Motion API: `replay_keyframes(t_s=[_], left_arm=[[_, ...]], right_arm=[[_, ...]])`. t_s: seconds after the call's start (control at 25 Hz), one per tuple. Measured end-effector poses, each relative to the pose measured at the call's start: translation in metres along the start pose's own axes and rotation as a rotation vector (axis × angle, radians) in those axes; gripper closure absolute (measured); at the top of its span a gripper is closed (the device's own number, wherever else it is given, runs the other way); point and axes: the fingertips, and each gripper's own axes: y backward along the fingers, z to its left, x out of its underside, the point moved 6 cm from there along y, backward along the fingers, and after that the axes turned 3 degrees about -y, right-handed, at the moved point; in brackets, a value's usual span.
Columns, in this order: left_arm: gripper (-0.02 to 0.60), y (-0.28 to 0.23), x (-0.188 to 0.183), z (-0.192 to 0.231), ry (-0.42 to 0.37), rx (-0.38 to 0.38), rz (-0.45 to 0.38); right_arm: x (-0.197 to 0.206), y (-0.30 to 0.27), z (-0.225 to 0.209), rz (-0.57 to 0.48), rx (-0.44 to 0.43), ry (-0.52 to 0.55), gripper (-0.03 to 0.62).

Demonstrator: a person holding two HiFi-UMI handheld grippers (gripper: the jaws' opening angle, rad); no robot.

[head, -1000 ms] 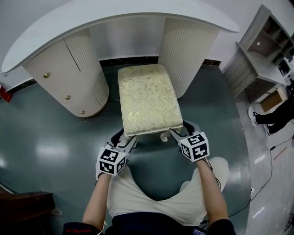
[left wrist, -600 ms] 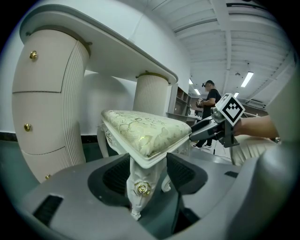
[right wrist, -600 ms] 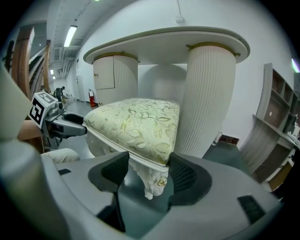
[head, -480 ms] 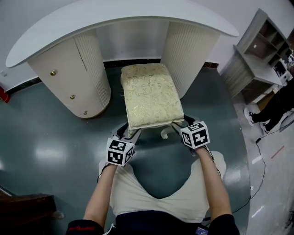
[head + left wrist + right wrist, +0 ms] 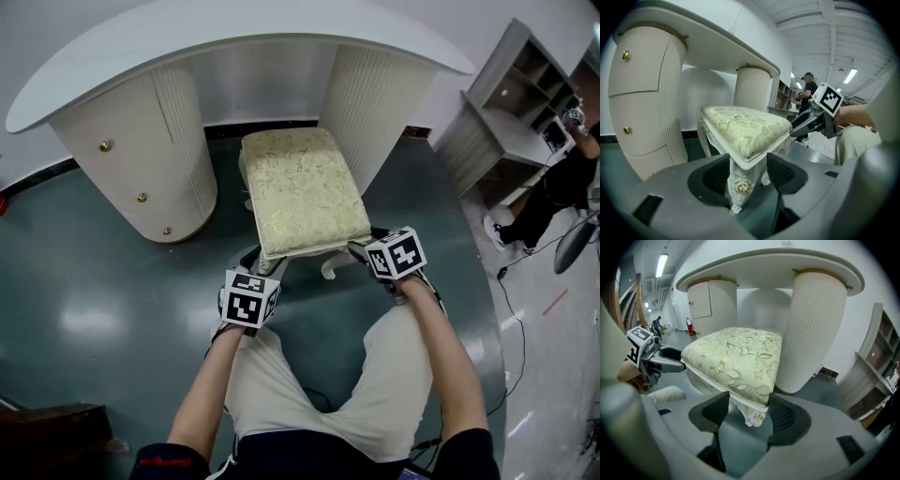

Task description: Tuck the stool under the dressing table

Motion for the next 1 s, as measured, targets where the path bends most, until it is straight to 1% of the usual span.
replay_keyframes(t_s=[0.08, 0.2, 0.32, 0.48, 0.64, 0.8, 1.0], left_arm=[[0.333, -0.002, -0.001, -0.001, -0.007, 0.005, 0.008], [0.333, -0.001, -0.002, 0.000, 0.004, 0.021, 0.028], [0.333, -0.001, -0.004, 0.000, -0.005, 0.021, 0.044], [0.333, 0.001, -0.002, -0.001, -0.002, 0.018, 0.041], [0.333, 0.001, -0.004, 0.000, 0.015, 0.013, 0.024], [0.333, 0.000, -0.001, -0.002, 0.011, -0.002, 0.038], [0.331, -0.001, -0.003, -0.001, 0.009, -0.002, 0.051]], right_arm=[[0.001, 0.001, -0.001, -0.003, -0.003, 0.005, 0.319], [0.000, 0.001, 0.000, 0.002, 0.007, 0.000, 0.319], [-0.002, 0.001, -0.001, 0.037, 0.012, -0.002, 0.321], [-0.004, 0.000, 0.000, 0.099, 0.001, 0.004, 0.321], [-0.007, 0.002, 0.001, 0.113, 0.032, 0.011, 0.321], [-0.008, -0.001, 0.002, 0.164, 0.020, 0.014, 0.321], [-0.010, -0.001, 0.001, 0.166, 0.013, 0.032, 0.321]])
